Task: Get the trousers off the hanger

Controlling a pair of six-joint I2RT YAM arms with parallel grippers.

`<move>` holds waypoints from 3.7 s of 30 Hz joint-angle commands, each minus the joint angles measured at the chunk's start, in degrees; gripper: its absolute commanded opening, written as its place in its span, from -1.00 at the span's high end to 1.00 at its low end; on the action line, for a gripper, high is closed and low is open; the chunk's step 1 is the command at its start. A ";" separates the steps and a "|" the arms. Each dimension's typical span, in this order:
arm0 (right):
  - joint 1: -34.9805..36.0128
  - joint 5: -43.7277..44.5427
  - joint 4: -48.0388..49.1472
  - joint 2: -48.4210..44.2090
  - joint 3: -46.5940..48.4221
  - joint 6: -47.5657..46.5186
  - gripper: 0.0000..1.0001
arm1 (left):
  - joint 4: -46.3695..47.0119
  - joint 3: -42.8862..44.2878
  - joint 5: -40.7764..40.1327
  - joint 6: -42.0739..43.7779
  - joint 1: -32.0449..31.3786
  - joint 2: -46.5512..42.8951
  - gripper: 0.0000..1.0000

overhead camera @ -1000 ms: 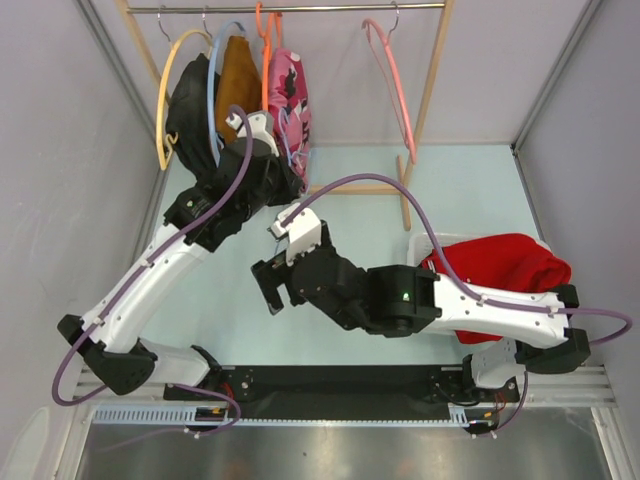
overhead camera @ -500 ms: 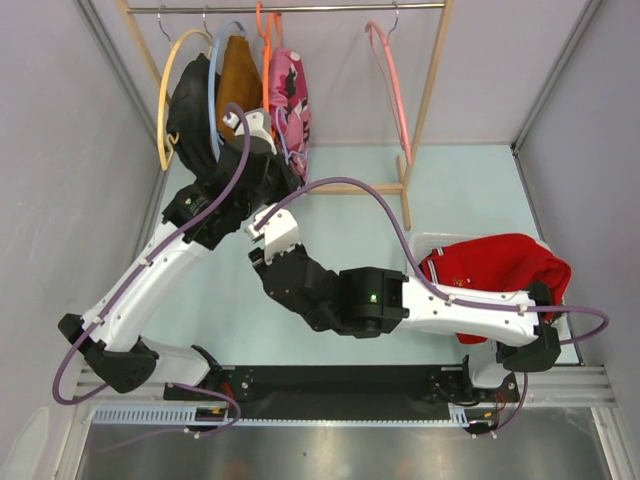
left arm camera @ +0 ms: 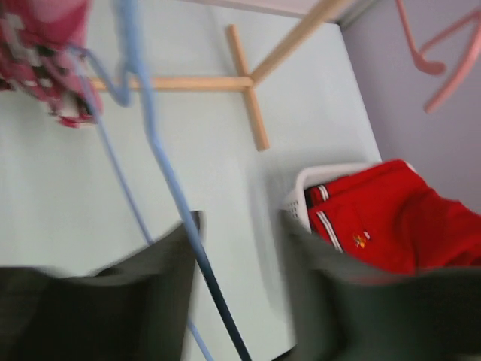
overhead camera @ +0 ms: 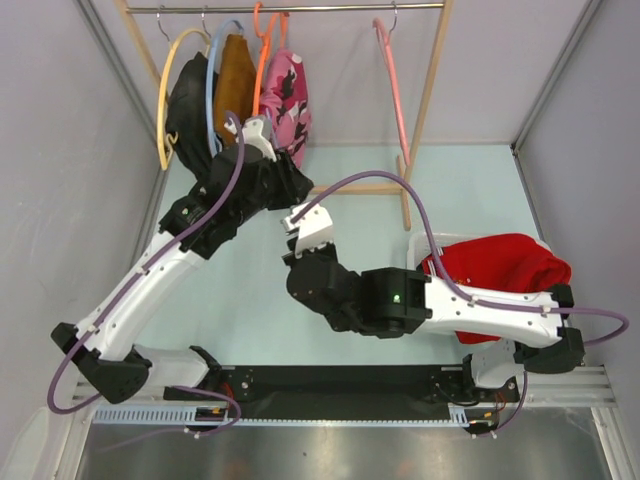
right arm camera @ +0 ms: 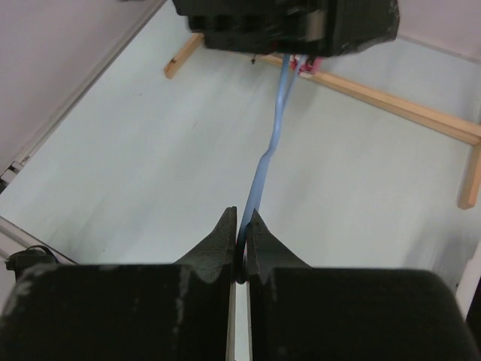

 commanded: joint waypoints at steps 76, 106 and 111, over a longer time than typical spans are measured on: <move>-29.00 -2.61 53.36 -12.80 -21.02 -14.27 1.00 | 15.03 -14.00 0.20 11.45 -0.79 -23.02 -0.83; -32.87 -2.61 54.33 -5.68 -20.06 2.07 1.00 | 15.04 -15.14 1.17 11.01 -0.79 -23.29 -0.83; -33.05 -1.91 54.07 -4.63 -19.45 6.29 1.00 | 15.12 -15.14 1.43 10.92 -0.87 -23.46 -0.82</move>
